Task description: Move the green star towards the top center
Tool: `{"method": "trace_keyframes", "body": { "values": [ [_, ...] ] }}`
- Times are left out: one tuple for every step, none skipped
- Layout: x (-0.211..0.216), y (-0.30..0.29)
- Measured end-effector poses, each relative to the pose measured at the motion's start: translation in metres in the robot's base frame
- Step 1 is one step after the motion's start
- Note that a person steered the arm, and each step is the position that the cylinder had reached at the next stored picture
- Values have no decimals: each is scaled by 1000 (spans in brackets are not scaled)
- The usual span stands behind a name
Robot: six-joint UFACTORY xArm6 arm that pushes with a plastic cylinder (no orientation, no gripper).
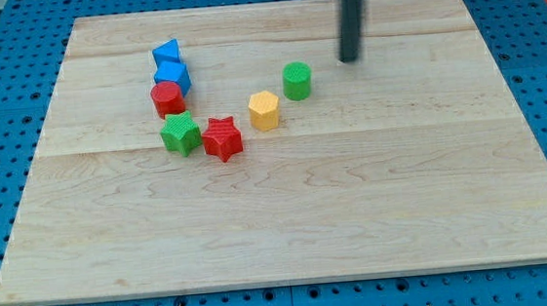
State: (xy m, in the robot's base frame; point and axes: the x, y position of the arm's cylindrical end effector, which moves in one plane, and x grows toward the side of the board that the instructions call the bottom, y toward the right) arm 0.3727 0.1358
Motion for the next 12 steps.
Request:
{"method": "trace_keyframes", "body": {
  "values": [
    [158, -28],
    [236, -168],
    [203, -300],
    [134, -311],
    [78, -281],
    [24, -215],
    [2, -180],
    [15, -181],
    [25, -171],
    [55, -156],
    [51, -113],
    [-14, -127]
  ]
}}
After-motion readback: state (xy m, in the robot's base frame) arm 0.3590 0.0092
